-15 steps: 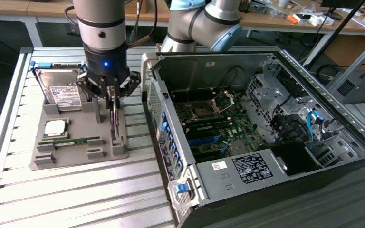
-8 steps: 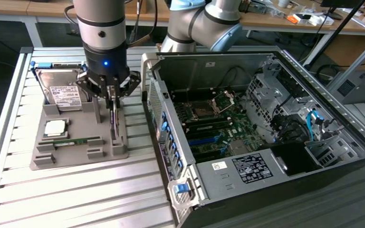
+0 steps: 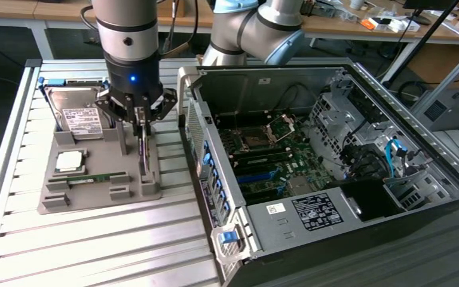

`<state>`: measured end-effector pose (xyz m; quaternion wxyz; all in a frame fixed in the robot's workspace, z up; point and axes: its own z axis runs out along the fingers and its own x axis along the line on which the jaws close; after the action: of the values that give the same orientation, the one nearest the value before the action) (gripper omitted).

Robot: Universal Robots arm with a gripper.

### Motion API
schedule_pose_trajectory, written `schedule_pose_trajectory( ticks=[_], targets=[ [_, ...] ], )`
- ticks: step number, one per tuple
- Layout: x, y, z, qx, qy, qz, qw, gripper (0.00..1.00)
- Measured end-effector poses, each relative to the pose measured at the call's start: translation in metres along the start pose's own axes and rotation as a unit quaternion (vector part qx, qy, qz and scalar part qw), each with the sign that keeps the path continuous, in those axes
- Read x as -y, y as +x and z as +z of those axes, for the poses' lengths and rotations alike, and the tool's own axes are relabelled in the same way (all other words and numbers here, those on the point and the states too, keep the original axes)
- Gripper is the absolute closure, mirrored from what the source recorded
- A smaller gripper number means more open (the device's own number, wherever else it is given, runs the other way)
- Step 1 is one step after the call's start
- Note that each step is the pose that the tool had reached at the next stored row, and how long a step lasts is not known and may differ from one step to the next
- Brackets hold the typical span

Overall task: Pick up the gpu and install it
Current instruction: 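Pick up the gpu and move the gpu toward the slot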

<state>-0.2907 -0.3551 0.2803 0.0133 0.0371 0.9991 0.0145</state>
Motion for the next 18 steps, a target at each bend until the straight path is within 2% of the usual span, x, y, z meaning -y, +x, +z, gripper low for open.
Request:
schedule_pose_trajectory(
  ticks=[18],
  targets=[
    [-0.0001, -0.0001, -0.0035, 0.0000, 0.0000, 0.000, 1.0000, 0.73]
  ],
)
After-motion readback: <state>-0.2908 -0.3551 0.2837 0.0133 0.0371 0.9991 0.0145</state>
